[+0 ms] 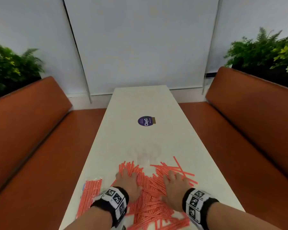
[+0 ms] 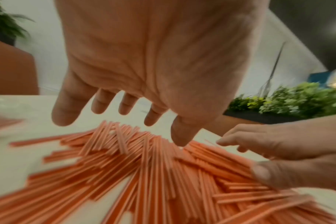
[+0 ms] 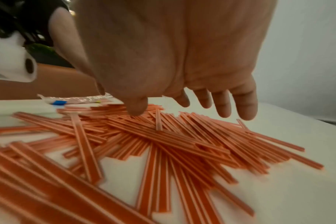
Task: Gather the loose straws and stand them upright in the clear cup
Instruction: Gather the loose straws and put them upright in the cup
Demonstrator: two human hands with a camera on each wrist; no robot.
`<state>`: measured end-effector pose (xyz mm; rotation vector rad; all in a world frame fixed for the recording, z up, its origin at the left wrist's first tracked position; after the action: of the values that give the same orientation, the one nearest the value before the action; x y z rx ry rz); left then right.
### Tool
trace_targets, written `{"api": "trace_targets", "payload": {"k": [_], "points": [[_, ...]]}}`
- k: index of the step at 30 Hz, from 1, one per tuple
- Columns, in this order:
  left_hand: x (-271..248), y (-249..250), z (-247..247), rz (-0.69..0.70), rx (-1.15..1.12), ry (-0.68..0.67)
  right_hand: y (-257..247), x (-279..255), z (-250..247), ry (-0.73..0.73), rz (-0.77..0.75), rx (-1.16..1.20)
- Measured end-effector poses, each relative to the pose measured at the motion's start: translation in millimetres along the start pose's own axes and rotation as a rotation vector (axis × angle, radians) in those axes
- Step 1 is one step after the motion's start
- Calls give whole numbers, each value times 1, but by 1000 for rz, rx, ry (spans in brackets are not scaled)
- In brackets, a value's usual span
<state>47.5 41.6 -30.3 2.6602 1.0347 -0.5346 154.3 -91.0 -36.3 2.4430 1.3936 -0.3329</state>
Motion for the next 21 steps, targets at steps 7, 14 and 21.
{"api": "trace_targets", "payload": {"k": [7, 14, 21], "points": [[14, -4, 16, -60, 1, 89, -10, 18, 9, 107, -90, 82], [15, 8, 15, -29, 18, 169, -13, 27, 2, 174, -124, 137], [13, 6, 11, -39, -82, 190, -1, 36, -2, 175, -13, 236]]}}
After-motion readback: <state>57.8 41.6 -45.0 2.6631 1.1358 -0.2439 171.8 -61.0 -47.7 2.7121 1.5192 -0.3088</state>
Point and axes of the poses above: each hand's wrist, its own x-axis towards the middle knuckle, its own z-axis out of the palm, y = z × x, the point moved 7 cm from there along x, towards the middle knuckle, and after that the axes turned 1 degree about y, right-handed, at the moved point
